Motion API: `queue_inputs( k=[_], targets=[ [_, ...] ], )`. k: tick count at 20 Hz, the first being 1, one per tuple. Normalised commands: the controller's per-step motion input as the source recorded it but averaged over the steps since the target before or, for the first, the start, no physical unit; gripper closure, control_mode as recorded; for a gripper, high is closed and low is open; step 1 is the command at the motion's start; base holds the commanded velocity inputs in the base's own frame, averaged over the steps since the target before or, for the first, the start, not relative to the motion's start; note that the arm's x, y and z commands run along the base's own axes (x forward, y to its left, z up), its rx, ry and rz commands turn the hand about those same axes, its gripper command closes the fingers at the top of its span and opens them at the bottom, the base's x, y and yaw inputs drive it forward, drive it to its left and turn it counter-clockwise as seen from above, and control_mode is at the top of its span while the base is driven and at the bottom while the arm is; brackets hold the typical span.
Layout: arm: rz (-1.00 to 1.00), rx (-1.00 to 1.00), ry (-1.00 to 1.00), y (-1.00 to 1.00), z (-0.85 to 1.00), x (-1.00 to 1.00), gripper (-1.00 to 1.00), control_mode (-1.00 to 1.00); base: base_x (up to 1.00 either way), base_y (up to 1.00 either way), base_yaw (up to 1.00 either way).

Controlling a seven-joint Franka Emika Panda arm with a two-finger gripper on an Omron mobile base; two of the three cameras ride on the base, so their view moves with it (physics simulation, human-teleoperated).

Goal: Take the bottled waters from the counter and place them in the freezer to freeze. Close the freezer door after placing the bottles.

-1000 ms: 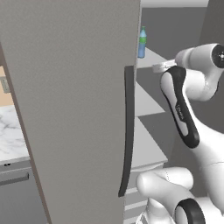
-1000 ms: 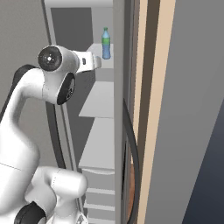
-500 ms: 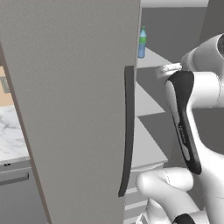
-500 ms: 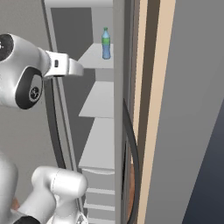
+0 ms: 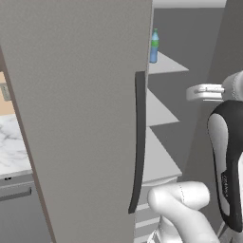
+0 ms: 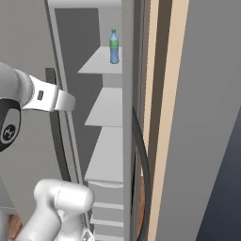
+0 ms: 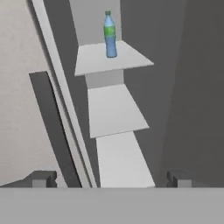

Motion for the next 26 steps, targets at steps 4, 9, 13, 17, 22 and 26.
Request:
queue_inputs(
  k=[4, 9, 13, 17, 22, 26],
  targets=[
    [0.0, 0.2, 0.12, 0.07, -0.22, -0.55, -1.0, -1.0, 0.0, 0.0, 0.0],
    [0.0, 0.02, 0.1, 0.29, -0.17, -0.22, -1.0, -1.0, 0.0, 0.0, 0.0],
    [0.0, 0.0, 0.08, 0.28, -0.24, -0.28, -1.0, -1.0, 0.0, 0.0, 0.0],
    [0.0, -0.01, 0.09, 0.1, -0.47, -0.18, -1.0, -1.0, 0.0, 0.0, 0.0],
    [0.02, 0.0, 0.1, -0.02, -0.55, -0.07, -1.0, -1.0, 0.0, 0.0, 0.0],
    [0.14, 0.0, 0.03, -0.17, -0.46, 0.0, -1.0, -1.0, 0.0, 0.0, 0.0]
  ],
)
